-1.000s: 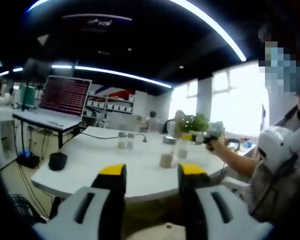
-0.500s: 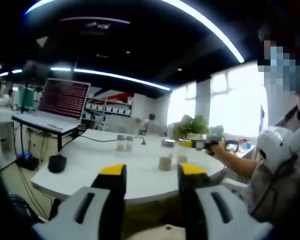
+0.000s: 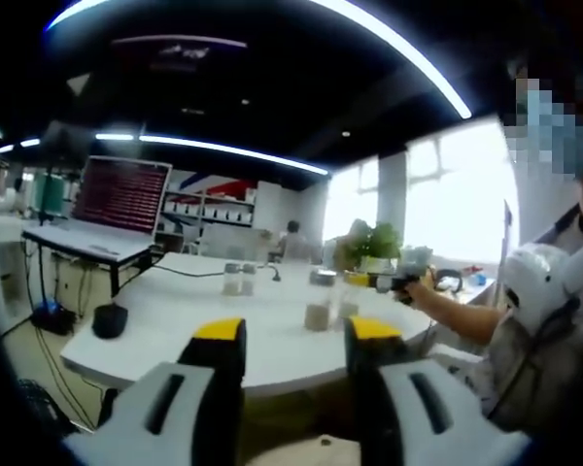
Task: Rotate the seasoning bottle until the label or dispensing opening points toward the visible target arrow and the bottle remains upright within the marked orientation range
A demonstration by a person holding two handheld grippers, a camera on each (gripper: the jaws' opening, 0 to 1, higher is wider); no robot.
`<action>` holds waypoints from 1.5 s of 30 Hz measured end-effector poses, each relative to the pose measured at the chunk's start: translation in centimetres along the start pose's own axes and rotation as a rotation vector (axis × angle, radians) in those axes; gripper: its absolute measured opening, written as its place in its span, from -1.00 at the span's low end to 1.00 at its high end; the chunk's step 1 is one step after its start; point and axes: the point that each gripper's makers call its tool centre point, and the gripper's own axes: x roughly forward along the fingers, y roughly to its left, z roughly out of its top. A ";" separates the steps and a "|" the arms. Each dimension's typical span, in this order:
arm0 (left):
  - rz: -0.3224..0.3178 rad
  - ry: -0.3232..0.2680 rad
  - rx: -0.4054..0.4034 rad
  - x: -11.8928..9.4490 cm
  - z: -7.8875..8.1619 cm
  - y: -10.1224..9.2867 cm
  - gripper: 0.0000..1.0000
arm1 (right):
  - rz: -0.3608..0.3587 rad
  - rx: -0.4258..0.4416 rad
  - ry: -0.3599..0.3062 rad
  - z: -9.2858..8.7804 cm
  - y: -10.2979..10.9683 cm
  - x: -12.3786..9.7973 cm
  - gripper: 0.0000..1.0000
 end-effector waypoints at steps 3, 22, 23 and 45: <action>-0.012 -0.004 0.004 0.3 0.1 -0.5 -0.15 | -0.015 -0.007 -0.032 1.8 -0.6 -0.1 0.38; -0.017 -0.001 0.024 -0.1 0.5 -0.6 -0.24 | 0.030 0.029 0.011 1.1 0.7 1.1 -0.16; -0.017 -0.002 0.023 -0.1 0.5 -0.6 -0.24 | 0.027 0.035 0.010 1.1 0.7 1.0 -0.17; -0.050 -0.033 0.001 -0.5 1.2 -1.1 -0.20 | 0.228 0.063 0.037 1.0 1.4 0.5 -0.18</action>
